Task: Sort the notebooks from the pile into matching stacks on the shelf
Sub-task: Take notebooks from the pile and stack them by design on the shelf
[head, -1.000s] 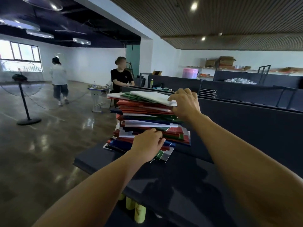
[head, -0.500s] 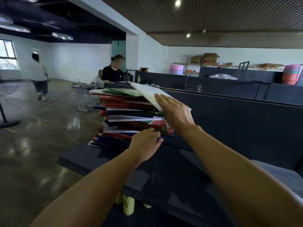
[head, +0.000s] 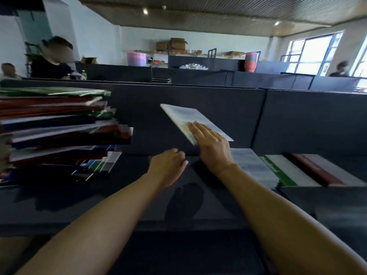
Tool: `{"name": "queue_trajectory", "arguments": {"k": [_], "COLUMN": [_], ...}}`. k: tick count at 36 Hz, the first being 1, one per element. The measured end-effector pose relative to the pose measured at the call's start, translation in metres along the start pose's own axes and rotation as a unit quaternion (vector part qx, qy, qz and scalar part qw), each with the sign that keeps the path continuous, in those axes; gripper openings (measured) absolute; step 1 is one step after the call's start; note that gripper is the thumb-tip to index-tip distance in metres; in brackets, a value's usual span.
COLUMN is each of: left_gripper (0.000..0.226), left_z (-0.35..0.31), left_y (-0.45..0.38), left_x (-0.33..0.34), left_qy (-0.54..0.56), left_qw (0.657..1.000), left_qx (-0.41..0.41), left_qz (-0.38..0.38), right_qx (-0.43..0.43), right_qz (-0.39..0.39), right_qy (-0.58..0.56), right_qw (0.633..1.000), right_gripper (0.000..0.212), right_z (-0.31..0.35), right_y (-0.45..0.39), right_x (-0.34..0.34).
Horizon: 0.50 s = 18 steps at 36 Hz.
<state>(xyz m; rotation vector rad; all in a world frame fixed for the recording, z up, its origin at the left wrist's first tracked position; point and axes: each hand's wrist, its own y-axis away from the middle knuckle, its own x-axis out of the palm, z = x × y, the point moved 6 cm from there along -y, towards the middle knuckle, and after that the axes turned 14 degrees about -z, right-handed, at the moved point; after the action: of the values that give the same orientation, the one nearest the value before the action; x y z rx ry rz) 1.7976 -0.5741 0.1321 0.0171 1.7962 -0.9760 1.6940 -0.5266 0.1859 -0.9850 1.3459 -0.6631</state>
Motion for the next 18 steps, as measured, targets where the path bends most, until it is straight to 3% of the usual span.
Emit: {"name": "queue_trajectory", "arguments": {"k": [4, 7, 10, 18], "left_gripper": [0.03, 0.031, 0.031, 0.027], "left_z": [-0.044, -0.076, -0.1, -0.129], "left_y": [-0.011, -0.02, -0.025, -0.012], "left_x": [0.02, 0.033, 0.047, 0.076], "left_qy": [0.02, 0.015, 0.01, 0.063], "left_qw": [1.0, 0.999, 0.999, 0.993], "left_qx": [0.007, 0.005, -0.002, -0.082], "left_qz": [0.018, 0.031, 0.051, 0.057], "right_qx": [0.024, 0.042, 0.044, 0.038], "right_qz": [0.027, 0.046, 0.056, 0.273], "right_qy": [0.052, 0.079, 0.092, 0.115], "right_qw": [0.998, 0.995, 0.993, 0.954], "right_gripper": [0.051, 0.067, 0.07, 0.054], "right_z": [-0.05, -0.084, -0.11, -0.137], "right_y": [0.024, 0.042, 0.059, 0.108], "right_x": [-0.018, -0.028, -0.035, 0.001]}}
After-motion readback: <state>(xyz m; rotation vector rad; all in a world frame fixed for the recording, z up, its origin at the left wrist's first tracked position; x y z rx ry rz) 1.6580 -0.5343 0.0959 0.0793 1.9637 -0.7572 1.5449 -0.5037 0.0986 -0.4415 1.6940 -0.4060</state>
